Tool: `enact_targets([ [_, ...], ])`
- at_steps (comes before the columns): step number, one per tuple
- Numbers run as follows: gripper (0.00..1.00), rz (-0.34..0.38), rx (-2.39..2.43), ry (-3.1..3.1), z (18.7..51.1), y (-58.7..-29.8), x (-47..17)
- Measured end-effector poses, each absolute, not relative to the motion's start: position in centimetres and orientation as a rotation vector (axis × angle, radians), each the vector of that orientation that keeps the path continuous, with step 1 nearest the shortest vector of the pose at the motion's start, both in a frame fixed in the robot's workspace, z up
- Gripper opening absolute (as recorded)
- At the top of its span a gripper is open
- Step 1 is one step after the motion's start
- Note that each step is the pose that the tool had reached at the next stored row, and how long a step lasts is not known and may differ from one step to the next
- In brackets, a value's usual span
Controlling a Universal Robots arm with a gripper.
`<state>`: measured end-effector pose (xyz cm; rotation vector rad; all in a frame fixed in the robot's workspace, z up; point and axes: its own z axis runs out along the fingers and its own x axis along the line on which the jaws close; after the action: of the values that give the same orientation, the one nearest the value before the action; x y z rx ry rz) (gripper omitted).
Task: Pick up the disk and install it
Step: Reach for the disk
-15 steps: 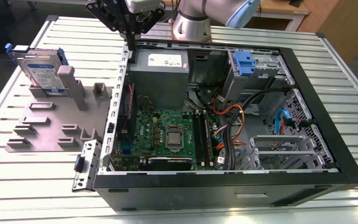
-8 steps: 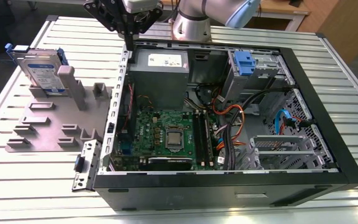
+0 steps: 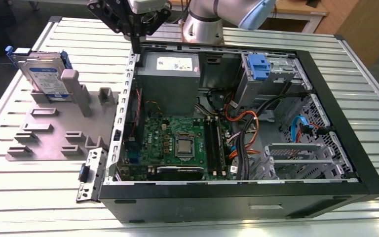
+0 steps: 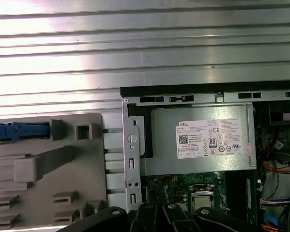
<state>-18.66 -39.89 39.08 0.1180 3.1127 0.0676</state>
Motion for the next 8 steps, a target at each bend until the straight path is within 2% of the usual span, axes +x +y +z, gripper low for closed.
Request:
enact_targets([
  [8,0.11,0.068,0.118,3.115,39.03,-39.89,-18.89],
])
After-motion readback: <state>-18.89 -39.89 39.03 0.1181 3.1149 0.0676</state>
